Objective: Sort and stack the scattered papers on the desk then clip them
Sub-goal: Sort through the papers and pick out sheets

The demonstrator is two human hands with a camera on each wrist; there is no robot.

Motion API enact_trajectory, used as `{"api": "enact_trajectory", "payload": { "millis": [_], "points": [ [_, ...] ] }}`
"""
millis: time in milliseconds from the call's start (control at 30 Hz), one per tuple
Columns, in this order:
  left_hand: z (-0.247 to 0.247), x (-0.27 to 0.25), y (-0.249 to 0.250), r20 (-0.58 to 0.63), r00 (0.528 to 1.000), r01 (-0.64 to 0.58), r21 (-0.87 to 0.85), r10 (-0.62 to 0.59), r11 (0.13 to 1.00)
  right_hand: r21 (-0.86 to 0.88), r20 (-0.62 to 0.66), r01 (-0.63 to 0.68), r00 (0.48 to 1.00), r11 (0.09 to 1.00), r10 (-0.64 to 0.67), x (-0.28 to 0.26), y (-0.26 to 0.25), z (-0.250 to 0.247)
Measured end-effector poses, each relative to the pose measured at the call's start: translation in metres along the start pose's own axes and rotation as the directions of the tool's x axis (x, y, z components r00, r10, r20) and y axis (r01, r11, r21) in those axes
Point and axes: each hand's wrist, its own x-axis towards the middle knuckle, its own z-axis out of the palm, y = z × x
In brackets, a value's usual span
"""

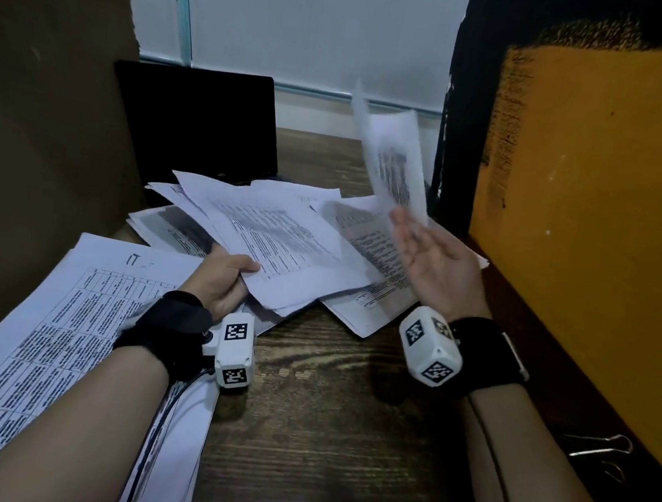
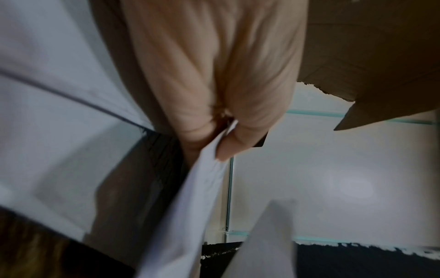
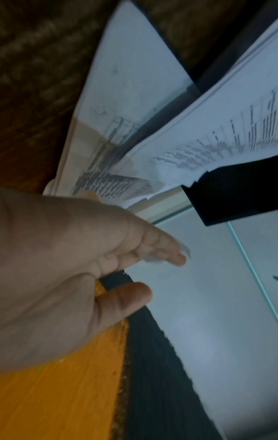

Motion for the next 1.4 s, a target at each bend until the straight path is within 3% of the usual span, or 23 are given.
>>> {"api": "enact_trajectory", "payload": {
  "millis": [133,333,433,500,567,633,667,700,767,833,867,900,967,1033,1133,1267,1333,1400],
  "points": [
    [0.000,0.001,-0.004,0.049,0.996,0.078,0.058,-0.081,0.995,-0.240,-0.064,-0.196,0.980,0.951,0.186,0.003,0.020,-0.001],
    [-0.001,0.000,-0.001,0.048,0.986,0.158,0.092,-0.162,0.983,-0.455,-0.079,-0.497,0.849,0.739,0.523,-0.002,0.053,0.000],
    [0.005,-0.007,0.004,0.059,0.978,0.200,0.032,-0.201,0.979,-0.526,-0.049,-0.549,0.782,0.650,0.622,-0.003,0.062,0.004],
    [0.006,-0.005,0.003,0.014,0.987,0.160,0.059,-0.161,0.985,-0.610,-0.030,-0.539,0.748,0.581,0.663,-0.004,0.059,0.007],
    [0.004,-0.003,0.001,-0.077,0.991,0.123,0.145,-0.113,0.982,-0.660,-0.060,-0.472,0.808,0.584,0.586,-0.002,0.049,0.010],
    [0.000,-0.002,-0.001,-0.110,0.986,0.147,0.218,-0.126,0.965,-0.628,-0.203,-0.396,0.915,0.670,0.350,0.003,0.034,0.004],
    [-0.002,-0.001,-0.001,-0.111,0.985,0.154,0.253,-0.129,0.955,-0.620,-0.325,-0.352,0.929,0.702,0.179,0.004,0.026,-0.001],
    [-0.002,-0.003,0.001,-0.105,0.986,0.158,0.283,-0.133,0.946,-0.608,-0.440,-0.309,0.898,0.731,0.013,0.005,0.018,-0.005],
    [-0.002,-0.006,0.002,-0.082,0.987,0.160,0.351,-0.140,0.922,-0.617,-0.623,-0.232,0.728,0.752,-0.287,0.006,-0.001,-0.016],
    [-0.003,-0.005,0.002,-0.002,0.988,0.143,0.367,-0.153,0.919,-0.654,-0.700,-0.217,0.536,0.724,-0.472,0.005,-0.016,-0.024],
    [-0.004,-0.004,0.001,0.030,0.988,0.131,0.386,-0.154,0.913,-0.665,-0.706,-0.232,0.504,0.710,-0.497,0.004,-0.019,-0.026],
    [-0.004,-0.006,0.001,0.048,0.986,0.125,0.421,-0.160,0.899,-0.660,-0.699,-0.228,0.535,0.716,-0.474,0.004,-0.018,-0.023],
    [-0.004,-0.008,0.003,0.075,0.980,0.128,0.480,-0.186,0.868,-0.614,-0.661,-0.254,0.682,0.747,-0.312,0.007,-0.010,-0.024],
    [-0.006,-0.008,0.004,0.094,0.974,0.129,0.527,-0.208,0.840,-0.552,-0.601,-0.246,0.779,0.796,-0.176,0.001,0.002,-0.015],
    [-0.005,-0.011,0.006,0.116,0.966,0.123,0.576,-0.230,0.808,-0.556,-0.558,-0.380,0.830,0.740,0.007,0.005,0.015,-0.016],
    [0.001,-0.017,0.008,0.135,0.961,0.105,0.627,-0.241,0.772,-0.629,-0.484,-0.519,0.844,0.579,0.230,0.010,0.028,-0.020],
    [0.001,-0.018,0.008,0.151,0.957,0.099,0.635,-0.249,0.766,-0.668,-0.454,-0.480,0.868,0.569,0.199,0.012,0.030,-0.022],
    [0.002,-0.019,0.009,0.160,0.956,0.090,0.635,-0.245,0.767,-0.730,-0.455,-0.416,0.888,0.542,0.069,0.012,0.030,-0.024]
  ]
}}
